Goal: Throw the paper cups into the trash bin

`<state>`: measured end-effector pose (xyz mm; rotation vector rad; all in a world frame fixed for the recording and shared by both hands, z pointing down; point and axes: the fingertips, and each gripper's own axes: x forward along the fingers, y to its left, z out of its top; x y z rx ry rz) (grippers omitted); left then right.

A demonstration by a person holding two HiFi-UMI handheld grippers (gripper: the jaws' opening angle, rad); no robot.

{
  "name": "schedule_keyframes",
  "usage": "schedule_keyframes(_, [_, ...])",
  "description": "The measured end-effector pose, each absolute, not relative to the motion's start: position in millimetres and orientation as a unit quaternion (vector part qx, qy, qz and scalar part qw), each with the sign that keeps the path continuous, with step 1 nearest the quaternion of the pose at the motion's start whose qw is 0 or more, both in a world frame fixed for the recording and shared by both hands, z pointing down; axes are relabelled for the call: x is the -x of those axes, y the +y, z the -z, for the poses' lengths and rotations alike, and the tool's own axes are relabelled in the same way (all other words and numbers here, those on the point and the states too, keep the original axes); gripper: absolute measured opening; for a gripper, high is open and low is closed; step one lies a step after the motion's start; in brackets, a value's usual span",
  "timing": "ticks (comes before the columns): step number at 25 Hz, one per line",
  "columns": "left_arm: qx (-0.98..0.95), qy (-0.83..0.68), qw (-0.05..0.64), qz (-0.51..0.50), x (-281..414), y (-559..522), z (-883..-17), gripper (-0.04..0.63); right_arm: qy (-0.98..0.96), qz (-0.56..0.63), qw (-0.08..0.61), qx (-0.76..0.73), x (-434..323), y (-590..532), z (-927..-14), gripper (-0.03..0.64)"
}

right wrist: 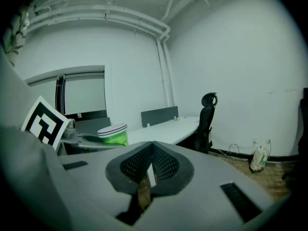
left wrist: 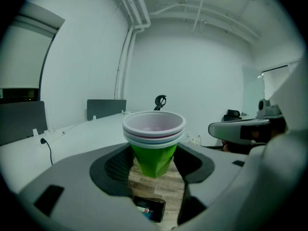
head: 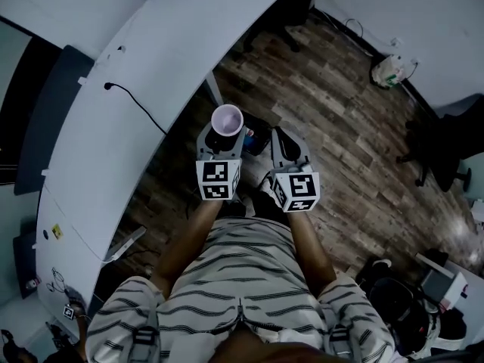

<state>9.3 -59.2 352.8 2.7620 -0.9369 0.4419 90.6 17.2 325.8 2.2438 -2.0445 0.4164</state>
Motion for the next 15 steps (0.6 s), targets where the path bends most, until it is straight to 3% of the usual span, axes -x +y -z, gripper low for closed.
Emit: schedule_keyframes(15, [-0.928, -0.275, 0.128, -0.218, -57.5, -22.5, -433.2, 0.281, -0.637, -0.220, 0.037, -0.738, -138.6, 42.7, -399.4, 0.009])
